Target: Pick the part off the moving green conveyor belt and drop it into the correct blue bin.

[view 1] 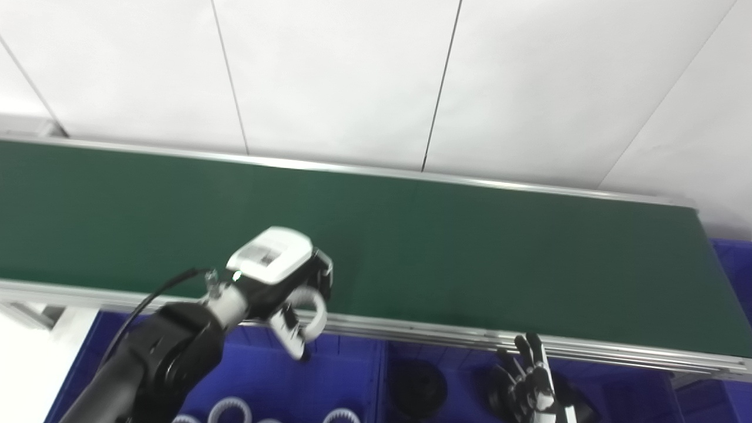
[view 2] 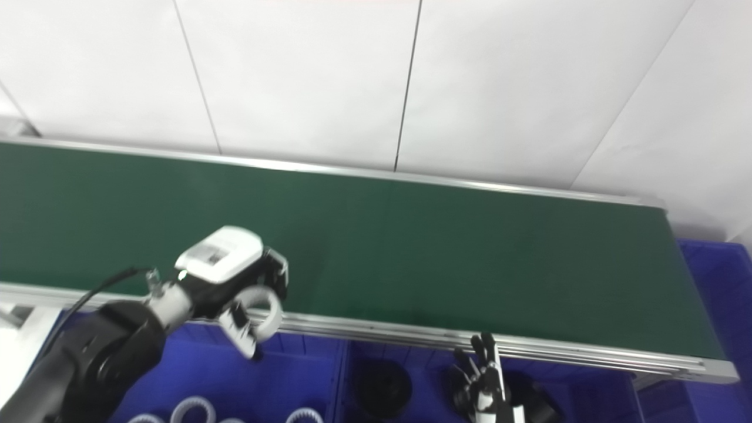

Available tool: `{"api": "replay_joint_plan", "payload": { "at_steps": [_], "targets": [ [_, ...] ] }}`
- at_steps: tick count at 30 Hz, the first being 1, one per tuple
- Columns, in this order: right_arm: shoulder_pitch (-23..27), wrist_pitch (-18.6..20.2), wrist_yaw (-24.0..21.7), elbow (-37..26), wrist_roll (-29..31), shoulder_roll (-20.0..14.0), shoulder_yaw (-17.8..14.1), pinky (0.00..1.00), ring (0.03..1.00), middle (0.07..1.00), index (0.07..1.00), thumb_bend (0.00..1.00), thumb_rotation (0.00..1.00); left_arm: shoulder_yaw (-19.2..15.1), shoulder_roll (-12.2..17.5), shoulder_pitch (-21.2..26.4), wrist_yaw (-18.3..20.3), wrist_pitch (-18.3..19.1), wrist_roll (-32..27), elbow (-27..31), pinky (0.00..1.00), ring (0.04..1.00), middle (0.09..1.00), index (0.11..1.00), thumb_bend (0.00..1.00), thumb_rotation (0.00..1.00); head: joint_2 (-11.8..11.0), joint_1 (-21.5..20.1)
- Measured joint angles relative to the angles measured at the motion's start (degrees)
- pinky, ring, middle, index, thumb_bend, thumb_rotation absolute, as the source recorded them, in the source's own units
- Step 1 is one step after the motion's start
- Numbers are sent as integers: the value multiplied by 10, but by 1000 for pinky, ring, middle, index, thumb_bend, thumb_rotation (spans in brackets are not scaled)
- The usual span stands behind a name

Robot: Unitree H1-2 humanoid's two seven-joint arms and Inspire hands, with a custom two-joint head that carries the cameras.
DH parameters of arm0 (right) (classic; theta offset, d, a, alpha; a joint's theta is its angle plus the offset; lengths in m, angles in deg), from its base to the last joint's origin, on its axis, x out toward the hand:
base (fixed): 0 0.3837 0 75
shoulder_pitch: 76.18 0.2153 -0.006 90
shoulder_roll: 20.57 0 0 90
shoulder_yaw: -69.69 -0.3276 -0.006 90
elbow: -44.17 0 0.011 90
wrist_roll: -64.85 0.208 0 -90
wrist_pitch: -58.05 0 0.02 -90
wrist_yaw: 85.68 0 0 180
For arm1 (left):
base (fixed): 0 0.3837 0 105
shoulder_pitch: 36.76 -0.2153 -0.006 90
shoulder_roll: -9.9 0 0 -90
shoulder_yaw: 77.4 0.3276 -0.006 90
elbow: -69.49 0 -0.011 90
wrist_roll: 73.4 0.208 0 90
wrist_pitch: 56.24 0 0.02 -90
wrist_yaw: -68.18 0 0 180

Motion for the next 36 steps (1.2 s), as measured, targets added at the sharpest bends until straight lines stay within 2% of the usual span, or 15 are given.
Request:
{"api": "replay_joint_plan", "payload": {
  "at_steps": [3,7,11,16,17,18,19,20,22,25,30,36],
  "targets": [
    [-1,7,0,-5,3,0,-1,814,878,945,968,824,977,12,0,-58,2,-2,19,13,206,250,472,485,524,0,0,-8],
    [-3,13,0,-11,3,0,0,802,876,944,964,833,963,19,6,-117,4,-8,34,4,175,220,471,485,524,0,2,-14],
    [-2,20,0,-14,1,1,1,797,869,939,960,835,959,5,12,-126,2,-9,35,-24,148,202,471,487,525,0,3,-19],
    [-4,21,0,-14,-2,2,1,801,874,943,962,835,961,1,9,-120,-20,-11,51,-46,179,236,471,488,524,0,2,-15],
    [-3,21,0,-14,-3,2,1,805,877,944,962,836,961,0,8,-119,-25,-11,54,-46,364,426,497,486,522,0,2,-16],
    [-3,21,1,-14,-3,3,1,806,877,945,962,835,960,-2,6,-119,-30,-13,54,-46,449,515,559,545,592,58,2,-16],
    [-3,21,1,-14,-3,4,1,806,876,945,961,832,960,-4,5,-119,-36,-14,54,-47,593,666,716,705,780,222,2,-17],
    [-3,21,0,-14,-3,5,1,806,876,945,961,832,960,-5,4,-120,-42,-17,54,-47,607,681,731,721,799,238,2,-17],
    [-3,21,1,-14,-3,5,1,808,877,948,962,834,959,-6,4,-121,-53,-24,54,-46,729,812,870,863,868,372,2,-18],
    [-3,21,0,-14,-2,5,1,809,878,947,960,837,952,-9,4,-127,-73,-31,54,-46,781,860,929,922,910,424,1,-19],
    [-4,21,1,-14,-3,6,1,806,876,946,963,842,963,-11,3,-135,-92,-39,60,-43,872,905,958,944,907,423,2,-19],
    [-6,21,0,-14,-3,5,1,808,874,945,961,837,959,-14,2,-146,-90,-40,61,-24,869,905,948,943,897,423,4,-18]
  ]
}}
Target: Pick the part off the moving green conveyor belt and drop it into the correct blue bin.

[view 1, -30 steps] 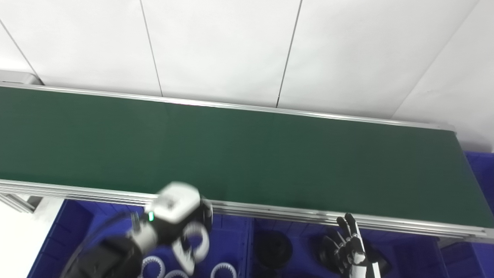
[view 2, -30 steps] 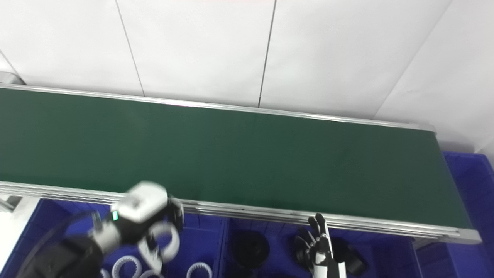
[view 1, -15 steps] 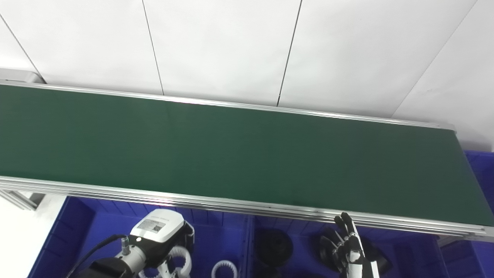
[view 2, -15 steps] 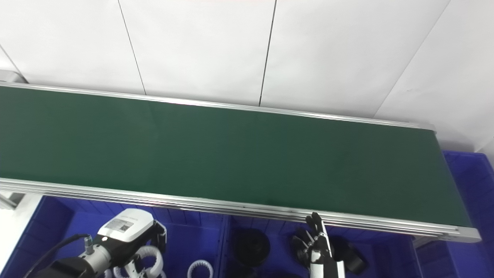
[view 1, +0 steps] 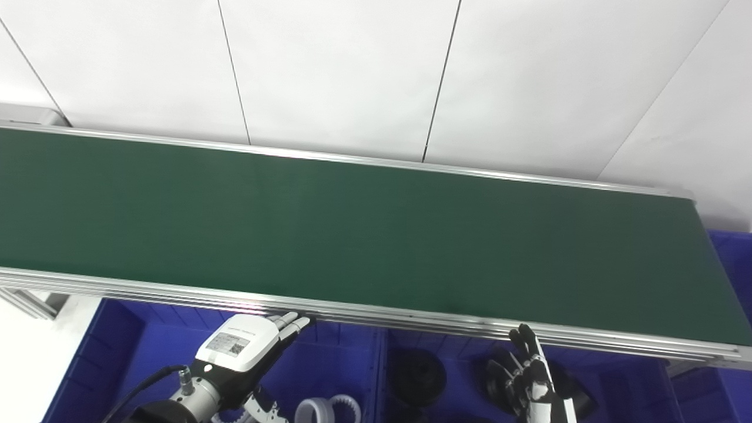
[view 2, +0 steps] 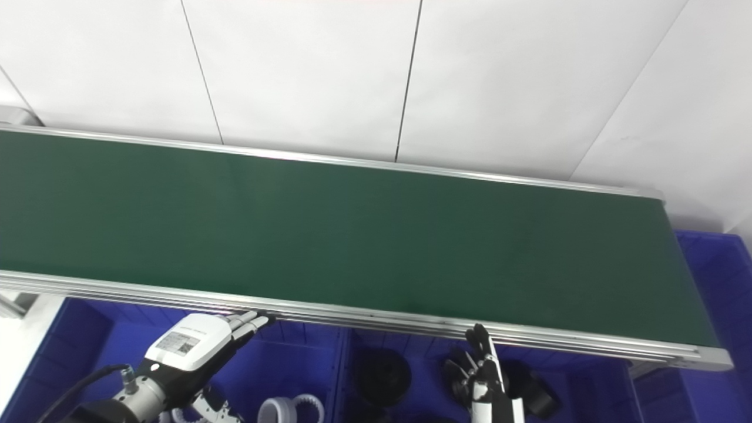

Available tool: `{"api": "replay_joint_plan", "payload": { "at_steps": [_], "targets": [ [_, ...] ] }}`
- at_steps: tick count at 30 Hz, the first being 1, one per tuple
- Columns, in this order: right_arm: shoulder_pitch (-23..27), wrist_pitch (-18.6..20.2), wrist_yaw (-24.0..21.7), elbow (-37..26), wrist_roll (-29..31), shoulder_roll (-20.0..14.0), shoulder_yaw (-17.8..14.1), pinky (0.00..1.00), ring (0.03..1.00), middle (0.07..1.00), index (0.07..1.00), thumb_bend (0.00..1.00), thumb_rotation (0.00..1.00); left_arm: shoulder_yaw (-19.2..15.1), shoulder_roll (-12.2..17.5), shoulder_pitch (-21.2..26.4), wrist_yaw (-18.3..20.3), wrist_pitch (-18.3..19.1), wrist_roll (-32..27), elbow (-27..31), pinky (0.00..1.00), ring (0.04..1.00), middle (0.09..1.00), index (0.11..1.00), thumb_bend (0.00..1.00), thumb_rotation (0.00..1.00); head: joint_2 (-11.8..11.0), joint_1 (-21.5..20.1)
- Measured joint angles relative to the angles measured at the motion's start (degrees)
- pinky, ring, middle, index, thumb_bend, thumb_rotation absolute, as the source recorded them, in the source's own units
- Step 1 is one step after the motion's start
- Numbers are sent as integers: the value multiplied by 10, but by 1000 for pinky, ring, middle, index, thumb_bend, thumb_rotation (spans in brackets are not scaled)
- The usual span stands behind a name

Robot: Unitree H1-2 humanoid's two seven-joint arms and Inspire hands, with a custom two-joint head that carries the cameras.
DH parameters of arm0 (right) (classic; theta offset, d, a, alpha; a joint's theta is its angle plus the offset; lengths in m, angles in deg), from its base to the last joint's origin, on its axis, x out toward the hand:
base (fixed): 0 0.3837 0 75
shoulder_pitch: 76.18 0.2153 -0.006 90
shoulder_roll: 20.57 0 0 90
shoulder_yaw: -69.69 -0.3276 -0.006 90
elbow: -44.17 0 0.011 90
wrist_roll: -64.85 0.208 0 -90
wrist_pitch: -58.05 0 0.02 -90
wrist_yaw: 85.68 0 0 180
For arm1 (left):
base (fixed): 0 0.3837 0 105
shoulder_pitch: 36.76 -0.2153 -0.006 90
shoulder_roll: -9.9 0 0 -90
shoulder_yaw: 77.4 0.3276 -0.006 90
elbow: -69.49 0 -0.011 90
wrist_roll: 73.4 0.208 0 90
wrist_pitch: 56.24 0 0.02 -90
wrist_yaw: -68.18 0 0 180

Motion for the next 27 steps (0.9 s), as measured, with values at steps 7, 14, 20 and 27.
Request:
{"api": "replay_joint_plan", "payload": {
  "at_steps": [7,14,20,27],
  "targets": [
    [-1,2,0,-4,2,-2,-1,797,866,943,959,835,948,-46,-35,-34,-22,-12,-127,49,739,856,927,906,728,200,5,-2],
    [-1,14,0,-7,-8,-3,0,800,868,946,966,842,966,-84,-91,-87,-71,-96,-403,58,717,814,851,847,624,510,30,-37],
    [6,32,1,-28,-30,4,7,816,883,956,964,824,969,-112,-165,-103,-135,-135,-494,64,899,977,992,984,706,640,52,-90],
    [19,50,6,-29,-64,22,12,829,888,954,966,857,980,-109,-145,-90,-101,12,-517,23,999,1000,1000,1000,702,639,69,-116]
  ]
}}
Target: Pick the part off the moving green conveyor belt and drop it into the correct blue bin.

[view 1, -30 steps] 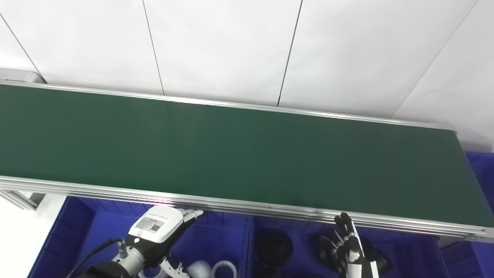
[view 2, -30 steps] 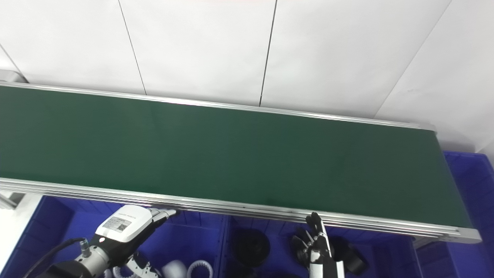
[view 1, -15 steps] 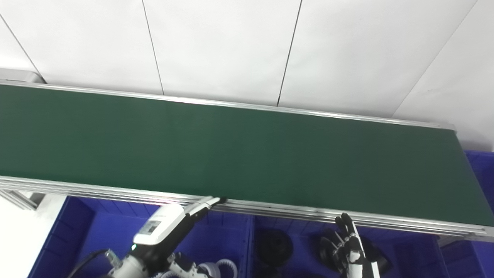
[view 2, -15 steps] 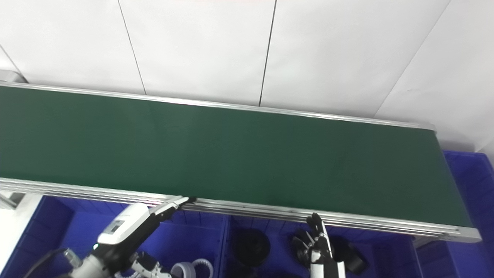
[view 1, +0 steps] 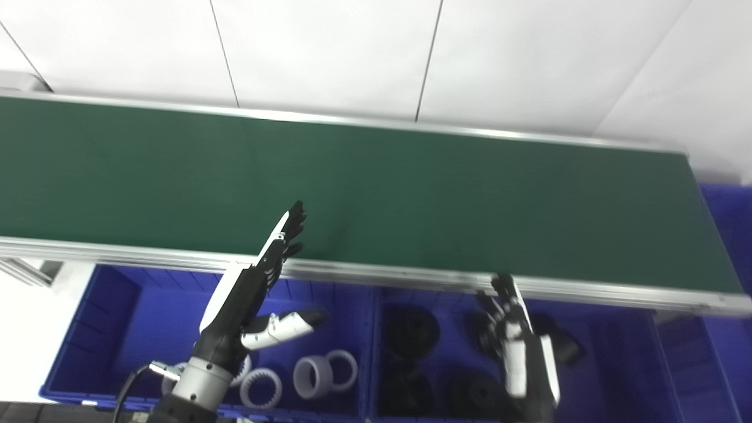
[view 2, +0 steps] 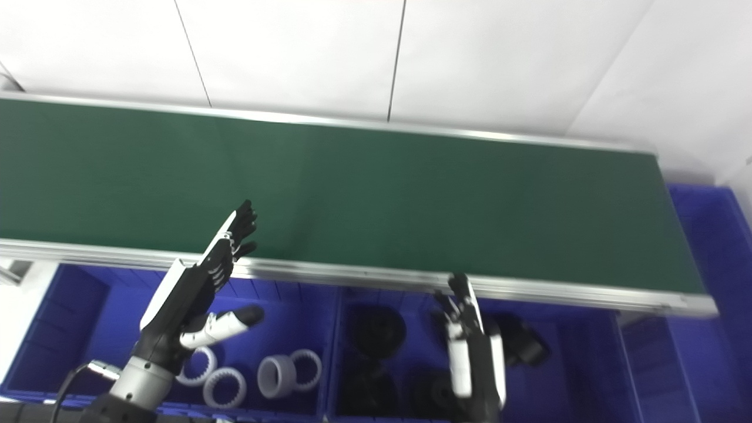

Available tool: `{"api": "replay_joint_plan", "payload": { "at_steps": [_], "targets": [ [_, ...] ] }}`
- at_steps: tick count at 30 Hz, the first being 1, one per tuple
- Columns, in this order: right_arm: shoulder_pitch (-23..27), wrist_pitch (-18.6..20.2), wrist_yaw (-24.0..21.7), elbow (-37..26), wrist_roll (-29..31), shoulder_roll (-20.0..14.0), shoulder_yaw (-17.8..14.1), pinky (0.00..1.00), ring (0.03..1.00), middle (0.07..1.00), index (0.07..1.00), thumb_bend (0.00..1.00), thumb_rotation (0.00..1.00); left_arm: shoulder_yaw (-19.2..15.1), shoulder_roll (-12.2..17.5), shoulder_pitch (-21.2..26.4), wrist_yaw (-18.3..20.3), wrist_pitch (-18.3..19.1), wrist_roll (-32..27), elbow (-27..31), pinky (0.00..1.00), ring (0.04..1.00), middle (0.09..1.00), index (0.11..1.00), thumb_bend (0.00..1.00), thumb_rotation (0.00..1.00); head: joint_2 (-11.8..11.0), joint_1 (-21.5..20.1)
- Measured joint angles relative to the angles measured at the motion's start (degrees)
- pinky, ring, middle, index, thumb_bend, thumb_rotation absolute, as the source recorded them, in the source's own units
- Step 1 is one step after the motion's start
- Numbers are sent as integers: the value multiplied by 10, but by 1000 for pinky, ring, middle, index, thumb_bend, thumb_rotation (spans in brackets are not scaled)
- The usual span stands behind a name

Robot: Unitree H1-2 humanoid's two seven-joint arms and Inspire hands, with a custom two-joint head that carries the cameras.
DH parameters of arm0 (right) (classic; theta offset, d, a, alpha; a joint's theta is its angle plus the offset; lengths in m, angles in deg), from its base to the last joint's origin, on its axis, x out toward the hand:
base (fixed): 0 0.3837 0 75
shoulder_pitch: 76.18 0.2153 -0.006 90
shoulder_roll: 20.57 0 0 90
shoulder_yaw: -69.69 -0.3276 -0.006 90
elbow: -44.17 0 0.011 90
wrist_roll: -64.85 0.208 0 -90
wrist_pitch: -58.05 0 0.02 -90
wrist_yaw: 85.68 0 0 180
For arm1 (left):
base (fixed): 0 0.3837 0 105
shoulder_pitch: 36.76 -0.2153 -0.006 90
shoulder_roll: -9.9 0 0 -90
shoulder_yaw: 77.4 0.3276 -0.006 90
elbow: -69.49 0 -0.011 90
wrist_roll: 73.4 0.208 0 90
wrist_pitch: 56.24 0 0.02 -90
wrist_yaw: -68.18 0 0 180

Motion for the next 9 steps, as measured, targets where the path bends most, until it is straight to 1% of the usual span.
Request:
{"api": "replay_joint_plan", "payload": {
  "at_steps": [2,3,9],
  "targets": [
    [4,2,0,0,-5,7,1,830,889,955,966,861,979,1,8,6,6,24,0,-10,1000,1000,1000,1000,707,626,-2,-2],
    [4,3,0,0,-6,10,2,830,889,955,966,862,979,1,11,10,7,29,1,-12,1000,1000,1000,1000,708,623,-2,-2],
    [3,6,0,0,-7,17,3,824,884,957,962,854,975,5,11,21,6,22,2,-31,1000,1000,1000,1000,707,611,-6,-2]
  ]
}}
